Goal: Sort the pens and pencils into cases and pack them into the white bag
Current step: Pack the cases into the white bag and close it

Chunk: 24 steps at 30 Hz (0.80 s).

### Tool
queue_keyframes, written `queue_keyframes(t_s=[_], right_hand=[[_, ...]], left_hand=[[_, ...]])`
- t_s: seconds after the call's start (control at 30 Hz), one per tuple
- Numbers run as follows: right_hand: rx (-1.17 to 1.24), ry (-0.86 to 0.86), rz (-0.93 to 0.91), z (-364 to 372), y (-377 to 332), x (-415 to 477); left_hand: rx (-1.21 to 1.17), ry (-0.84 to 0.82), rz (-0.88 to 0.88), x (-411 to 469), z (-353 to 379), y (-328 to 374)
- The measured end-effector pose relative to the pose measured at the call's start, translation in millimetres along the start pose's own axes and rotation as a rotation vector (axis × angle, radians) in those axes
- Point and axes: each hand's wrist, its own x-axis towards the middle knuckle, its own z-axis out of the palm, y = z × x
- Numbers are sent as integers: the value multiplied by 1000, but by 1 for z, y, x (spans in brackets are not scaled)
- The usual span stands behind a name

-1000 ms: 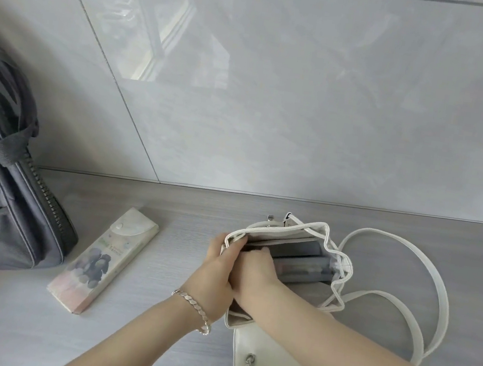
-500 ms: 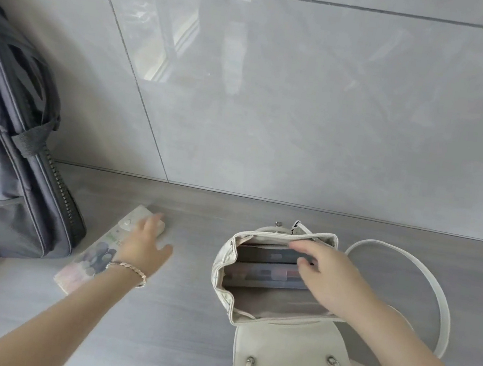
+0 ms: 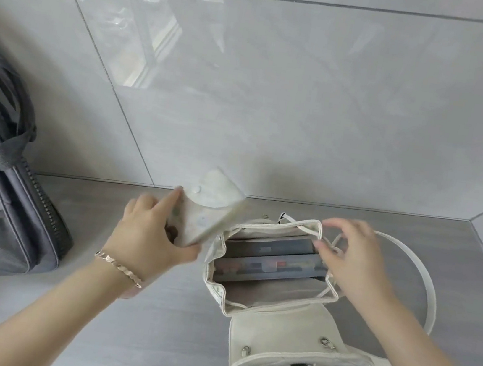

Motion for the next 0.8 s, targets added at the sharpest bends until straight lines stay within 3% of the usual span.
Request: queue_keyframes(t_s=[0.13,0.27,0.33,0.67,0.73,0.8], right_hand=[[80,-115,125,-5,5,6],[22,-91,47,0,5,13],[26,-79,42,2,6,15],[128,-14,39,0,23,13],[-13,60,-59,5,11,9],[-91,116,-293,11,-7,2]], left_hand=[[213,59,475,-18,-3,54],[584,-209,424,-9,27,84],[694,-227,410,0,41,91],[526,-209,596,15,89,100],[474,-205,618,20,89,99],[423,-213,622,26,86,99]])
